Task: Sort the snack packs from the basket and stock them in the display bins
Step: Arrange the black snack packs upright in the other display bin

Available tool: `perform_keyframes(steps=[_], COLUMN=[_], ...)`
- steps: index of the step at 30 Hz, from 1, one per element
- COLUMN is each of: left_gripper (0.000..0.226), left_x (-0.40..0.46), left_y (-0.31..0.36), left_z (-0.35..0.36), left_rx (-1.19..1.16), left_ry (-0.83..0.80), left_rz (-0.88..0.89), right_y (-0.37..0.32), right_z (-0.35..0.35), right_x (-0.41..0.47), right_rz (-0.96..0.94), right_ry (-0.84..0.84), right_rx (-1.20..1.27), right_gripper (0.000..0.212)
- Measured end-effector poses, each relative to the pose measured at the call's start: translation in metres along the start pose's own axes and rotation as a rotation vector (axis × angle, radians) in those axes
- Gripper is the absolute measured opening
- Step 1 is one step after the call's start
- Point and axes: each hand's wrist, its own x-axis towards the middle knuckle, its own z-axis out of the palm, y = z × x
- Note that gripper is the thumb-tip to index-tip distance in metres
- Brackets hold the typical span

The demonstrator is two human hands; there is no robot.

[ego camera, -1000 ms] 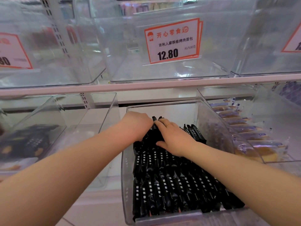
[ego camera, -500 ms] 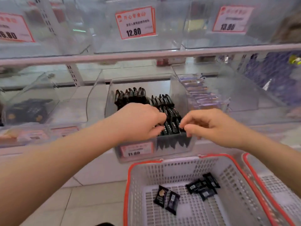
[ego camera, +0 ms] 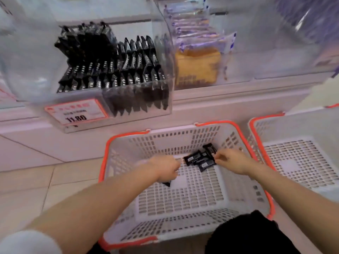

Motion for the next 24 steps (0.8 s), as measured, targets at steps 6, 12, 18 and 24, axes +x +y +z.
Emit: perform_keyframes(steps=[6,12,18,24], left_gripper=[0.025,0.028,0.021,0.054], left_x=[0.067,0.104,0.120,0.132], left_y=[-0.015,-0.029,-0.041,-0.053], left_z=[0.076,0.129,0.155,0.168], left_rx=[-0.259,-0.500,-0.674,-0.624], left_ry=[-0.158,-0.088,0.067,0.084], left_rz=[-0.169,-0.484,-0.737,-0.887], right_y=[0.038,0.052,0.057,0.057], right_z=[0.058,0.085,0.103,0.116], right_x=[0.063,0.115,0.136,0.138], right_rz=[0.213,0.313,0.316,0.296], right_ry=[-0.019,0.189,0.315,0.347], right_rx=[0.063,0.040,-0.073,0.096], right_gripper=[0.016,0.036,0.037,0.027])
